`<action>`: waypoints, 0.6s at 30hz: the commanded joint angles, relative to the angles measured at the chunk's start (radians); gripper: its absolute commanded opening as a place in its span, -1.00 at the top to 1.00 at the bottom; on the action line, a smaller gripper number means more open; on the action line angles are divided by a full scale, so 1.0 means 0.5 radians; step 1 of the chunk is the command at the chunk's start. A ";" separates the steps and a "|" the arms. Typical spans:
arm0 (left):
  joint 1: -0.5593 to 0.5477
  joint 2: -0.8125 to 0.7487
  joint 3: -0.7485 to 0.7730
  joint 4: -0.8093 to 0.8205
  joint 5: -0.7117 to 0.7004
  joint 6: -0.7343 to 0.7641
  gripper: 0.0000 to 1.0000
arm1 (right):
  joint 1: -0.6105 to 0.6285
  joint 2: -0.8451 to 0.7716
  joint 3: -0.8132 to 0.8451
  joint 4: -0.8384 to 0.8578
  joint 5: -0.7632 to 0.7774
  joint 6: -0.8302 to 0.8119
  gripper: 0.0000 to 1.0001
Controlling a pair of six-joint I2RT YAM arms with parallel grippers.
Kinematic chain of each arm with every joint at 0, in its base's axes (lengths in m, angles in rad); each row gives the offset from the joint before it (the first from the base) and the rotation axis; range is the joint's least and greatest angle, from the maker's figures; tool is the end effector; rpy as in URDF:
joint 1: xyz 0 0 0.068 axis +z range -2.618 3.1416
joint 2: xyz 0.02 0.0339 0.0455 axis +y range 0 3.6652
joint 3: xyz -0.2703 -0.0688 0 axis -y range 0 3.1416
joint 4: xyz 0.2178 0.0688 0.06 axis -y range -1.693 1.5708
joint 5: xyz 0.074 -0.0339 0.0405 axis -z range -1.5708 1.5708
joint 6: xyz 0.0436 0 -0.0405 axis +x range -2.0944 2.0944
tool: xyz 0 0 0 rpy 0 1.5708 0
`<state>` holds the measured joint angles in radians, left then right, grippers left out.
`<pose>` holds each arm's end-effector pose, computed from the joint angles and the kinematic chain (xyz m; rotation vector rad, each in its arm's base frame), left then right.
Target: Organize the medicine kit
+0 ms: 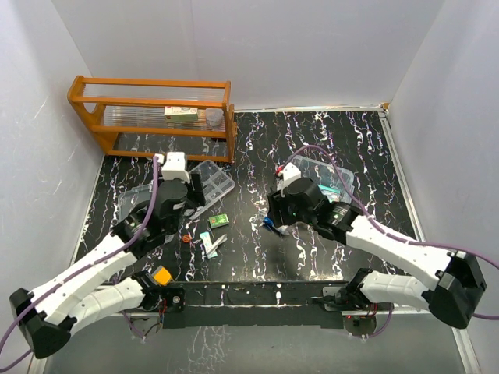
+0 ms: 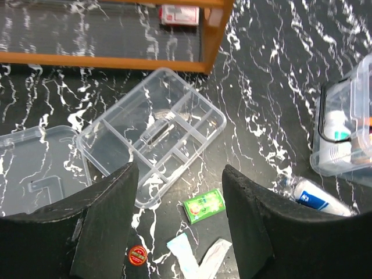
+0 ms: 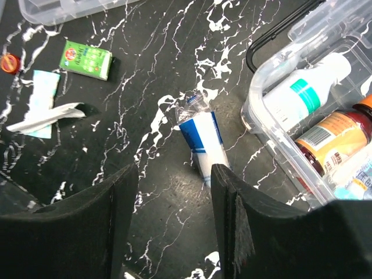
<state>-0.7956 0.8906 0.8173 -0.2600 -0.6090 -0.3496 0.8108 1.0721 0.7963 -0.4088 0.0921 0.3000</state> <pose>0.1405 -0.1078 0.3316 0.0053 1.8481 -0.2194 0.1459 0.1477 0.2751 -0.5320 2.2363 0.4851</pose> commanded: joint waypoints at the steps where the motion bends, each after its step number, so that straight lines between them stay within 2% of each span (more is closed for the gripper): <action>1: 0.002 -0.167 -0.053 0.110 -0.193 0.056 -0.17 | 0.089 0.099 0.040 0.210 0.244 -0.203 -0.01; 9: 0.002 -0.192 0.000 0.070 -0.179 0.088 -0.18 | 0.146 0.463 0.051 0.247 0.386 -0.521 0.02; 13: 0.002 -0.182 -0.011 0.078 -0.167 0.091 -0.19 | 0.154 0.618 0.070 0.248 0.463 -0.599 0.09; 18: 0.002 -0.146 -0.009 0.092 -0.165 0.092 -0.20 | 0.156 0.751 0.072 0.303 0.393 -0.703 0.20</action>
<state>-0.7952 0.8101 0.7994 -0.2329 -0.6724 -0.3134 0.8829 1.4231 0.7963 -0.3336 0.2813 0.0227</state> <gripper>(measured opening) 0.597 0.428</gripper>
